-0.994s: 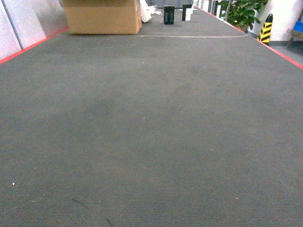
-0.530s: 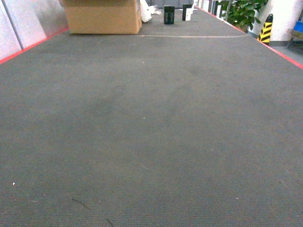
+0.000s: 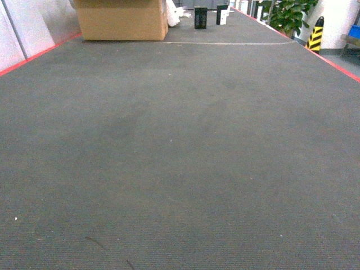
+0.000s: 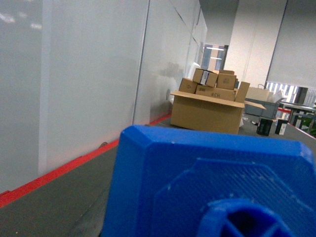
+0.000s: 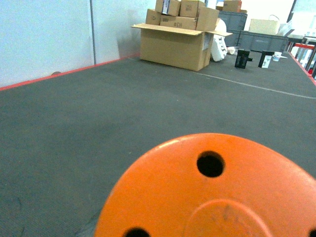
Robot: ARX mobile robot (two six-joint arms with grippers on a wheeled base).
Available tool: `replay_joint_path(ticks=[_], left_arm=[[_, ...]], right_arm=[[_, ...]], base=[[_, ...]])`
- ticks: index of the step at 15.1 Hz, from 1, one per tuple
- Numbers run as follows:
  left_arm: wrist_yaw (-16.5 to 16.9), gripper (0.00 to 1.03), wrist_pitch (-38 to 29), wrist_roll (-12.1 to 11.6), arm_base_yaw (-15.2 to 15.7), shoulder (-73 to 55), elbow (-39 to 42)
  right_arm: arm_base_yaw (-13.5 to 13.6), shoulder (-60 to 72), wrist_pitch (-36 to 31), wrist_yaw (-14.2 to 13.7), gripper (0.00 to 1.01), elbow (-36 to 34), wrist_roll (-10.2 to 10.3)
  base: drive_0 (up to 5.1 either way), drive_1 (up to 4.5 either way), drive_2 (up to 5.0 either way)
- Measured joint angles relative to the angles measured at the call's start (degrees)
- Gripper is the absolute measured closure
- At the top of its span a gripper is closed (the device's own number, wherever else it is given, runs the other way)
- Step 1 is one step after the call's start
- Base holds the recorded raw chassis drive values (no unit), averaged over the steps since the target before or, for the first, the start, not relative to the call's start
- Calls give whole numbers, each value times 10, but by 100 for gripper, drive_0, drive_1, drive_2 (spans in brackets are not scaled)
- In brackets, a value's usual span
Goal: Sort blue parts and orange caps into right shelf containers
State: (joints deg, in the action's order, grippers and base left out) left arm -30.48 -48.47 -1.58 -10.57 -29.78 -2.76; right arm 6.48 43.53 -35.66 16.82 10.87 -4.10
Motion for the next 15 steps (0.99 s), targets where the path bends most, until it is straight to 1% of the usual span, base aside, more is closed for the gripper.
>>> replay_joint_path(ticks=[4, 10, 12, 15], left_arm=[[0, 57, 0, 0, 0, 0, 0], [0, 57, 0, 0, 0, 0, 0], [0, 57, 0, 0, 0, 0, 0], [0, 57, 0, 0, 0, 0, 0]], right_arm=[[22, 6, -4, -22, 59, 3, 0], [30, -19, 15, -27, 59, 0, 0], [26, -34, 14, -21, 59, -7, 0], [-4, -30, 6, -3, 59, -19, -1]], base=[[0, 0, 0], [0, 0, 0], [0, 0, 0], [0, 0, 0]])
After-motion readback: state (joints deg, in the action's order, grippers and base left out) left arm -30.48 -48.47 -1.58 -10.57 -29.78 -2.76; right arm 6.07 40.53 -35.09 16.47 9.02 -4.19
